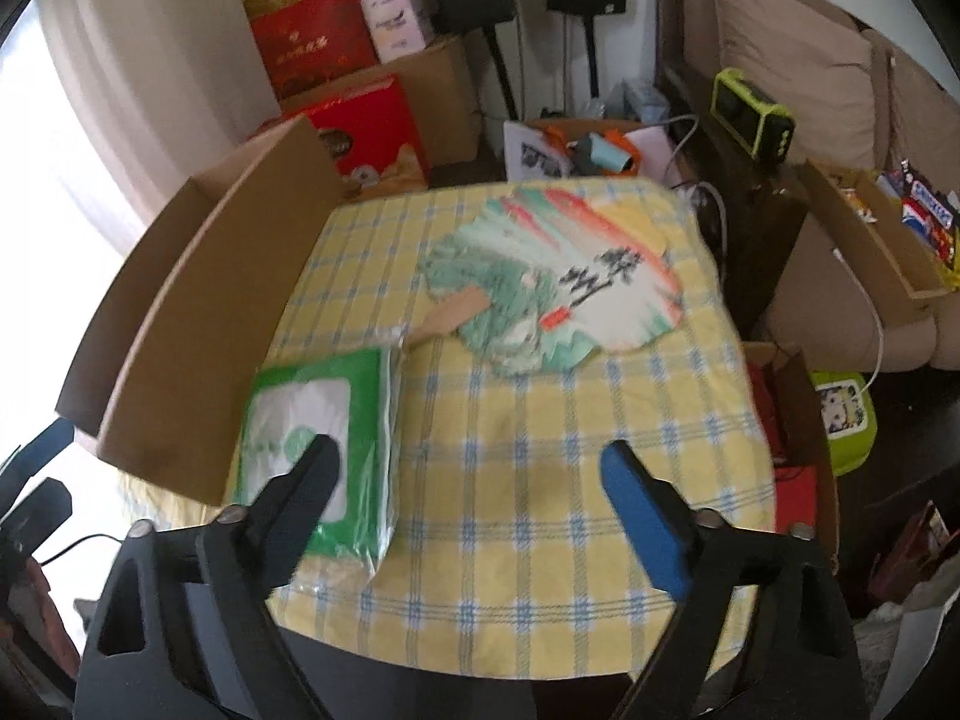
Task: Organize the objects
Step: 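Lower the right tool onto the green packet edge and close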
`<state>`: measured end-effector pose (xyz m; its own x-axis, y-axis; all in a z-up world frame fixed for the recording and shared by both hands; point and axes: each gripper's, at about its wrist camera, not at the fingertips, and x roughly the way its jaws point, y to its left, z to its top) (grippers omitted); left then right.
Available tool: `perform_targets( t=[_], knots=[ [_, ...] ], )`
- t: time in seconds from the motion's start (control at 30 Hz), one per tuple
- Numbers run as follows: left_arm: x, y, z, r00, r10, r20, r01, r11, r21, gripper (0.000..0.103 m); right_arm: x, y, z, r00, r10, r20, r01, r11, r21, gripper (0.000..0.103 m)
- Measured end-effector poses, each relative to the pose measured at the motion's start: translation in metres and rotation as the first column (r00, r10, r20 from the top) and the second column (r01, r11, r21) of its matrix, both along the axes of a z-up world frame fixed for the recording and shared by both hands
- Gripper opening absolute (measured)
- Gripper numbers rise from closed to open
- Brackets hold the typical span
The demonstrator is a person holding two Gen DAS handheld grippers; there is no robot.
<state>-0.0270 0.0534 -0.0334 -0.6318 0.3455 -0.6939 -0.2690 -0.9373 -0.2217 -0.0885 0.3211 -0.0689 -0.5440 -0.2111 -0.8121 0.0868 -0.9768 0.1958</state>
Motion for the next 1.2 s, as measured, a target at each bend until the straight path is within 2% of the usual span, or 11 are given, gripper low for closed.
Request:
perform_targets(
  t=[0.13, 0.23, 0.4, 0.6, 0.67, 0.73, 0.93, 1.03, 1.1, 1.2],
  knots=[
    [0.015, -0.001, -0.013, 1.0, -0.01, 0.023, 0.011, 1.0, -0.01, 0.1, 0.001, -0.01, -0.022, 0.998, 0.04, 0.046, -0.038, 0.999, -0.039, 0.064],
    [0.023, -0.002, -0.026, 0.998, -0.012, 0.054, 0.013, 0.999, -0.03, 0.092, 0.001, -0.017, -0.036, 0.995, 0.057, 0.077, -0.051, 0.996, -0.071, 0.05],
    [0.028, -0.004, -0.045, 0.994, -0.007, 0.106, 0.013, 0.998, -0.055, 0.074, 0.002, -0.025, -0.05, 0.992, 0.077, 0.102, -0.066, 0.992, -0.107, 0.046],
    [0.022, -0.003, -0.065, 0.984, -0.02, 0.178, 0.022, 1.0, -0.012, 0.063, 0.001, -0.034, -0.056, 0.99, 0.09, 0.111, -0.076, 0.989, -0.127, 0.04],
    [0.02, -0.002, -0.071, 0.981, -0.019, 0.195, 0.02, 1.0, -0.002, 0.06, 0.0, -0.036, -0.059, 0.988, 0.094, 0.122, -0.077, 0.987, -0.139, 0.03],
    [0.017, -0.001, -0.077, 0.977, -0.019, 0.211, 0.016, 1.0, 0.012, 0.059, 0.0, -0.038, -0.064, 0.987, 0.094, 0.131, -0.075, 0.987, -0.139, 0.026],
    [0.007, 0.0, -0.092, 0.965, -0.014, 0.262, 0.0, 0.999, 0.054, 0.058, 0.001, -0.044, -0.071, 0.985, 0.101, 0.14, -0.082, 0.987, -0.139, 0.024],
    [0.003, 0.001, -0.096, 0.962, -0.013, 0.274, -0.005, 0.998, 0.063, 0.057, 0.001, -0.045, -0.071, 0.985, 0.105, 0.137, -0.087, 0.987, -0.132, 0.012],
    [0.001, 0.003, -0.098, 0.959, -0.02, 0.284, 0.0, 0.998, 0.071, 0.051, 0.003, -0.048, -0.069, 0.984, 0.127, 0.122, -0.112, 0.986, -0.122, 0.01],
    [0.0, 0.006, -0.102, 0.957, -0.021, 0.291, 0.004, 0.998, 0.061, 0.049, 0.008, -0.051, -0.065, 0.984, 0.148, 0.099, -0.137, 0.985, -0.107, 0.008]
  ],
)
